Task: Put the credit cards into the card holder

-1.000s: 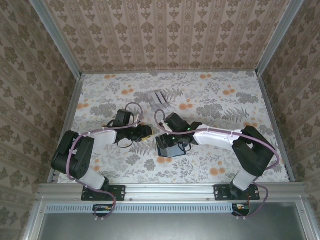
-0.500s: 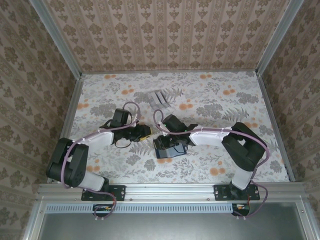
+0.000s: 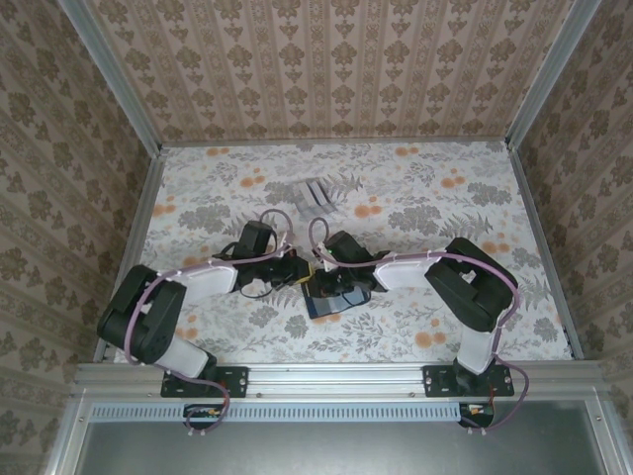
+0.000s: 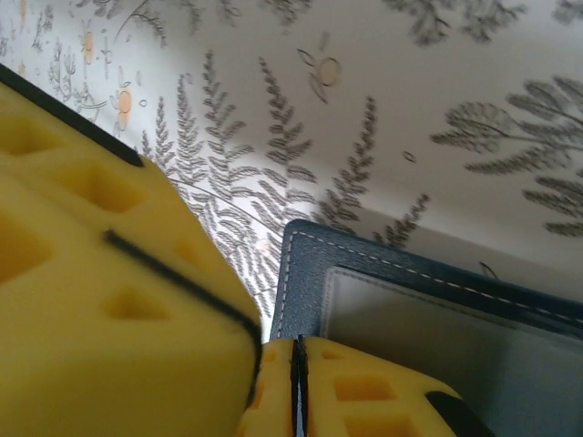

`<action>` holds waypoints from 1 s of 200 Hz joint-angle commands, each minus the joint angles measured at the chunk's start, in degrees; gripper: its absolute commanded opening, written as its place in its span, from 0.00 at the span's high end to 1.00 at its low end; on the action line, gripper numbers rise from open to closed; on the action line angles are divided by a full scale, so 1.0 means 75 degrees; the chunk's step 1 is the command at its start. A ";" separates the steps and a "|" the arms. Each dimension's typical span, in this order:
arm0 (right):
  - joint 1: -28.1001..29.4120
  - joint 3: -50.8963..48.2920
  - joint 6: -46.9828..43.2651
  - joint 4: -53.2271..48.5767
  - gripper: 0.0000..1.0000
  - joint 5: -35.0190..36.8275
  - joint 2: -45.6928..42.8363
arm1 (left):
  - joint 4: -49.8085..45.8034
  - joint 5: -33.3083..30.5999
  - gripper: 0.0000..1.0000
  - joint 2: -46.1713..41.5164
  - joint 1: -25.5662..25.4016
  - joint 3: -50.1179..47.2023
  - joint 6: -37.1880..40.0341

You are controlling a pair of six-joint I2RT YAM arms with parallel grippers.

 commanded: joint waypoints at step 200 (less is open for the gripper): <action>-0.1578 0.2643 -0.3091 -0.1887 0.37 0.2653 -0.0718 | 0.0218 0.0219 0.94 0.1073 -0.0187 0.0344 0.0222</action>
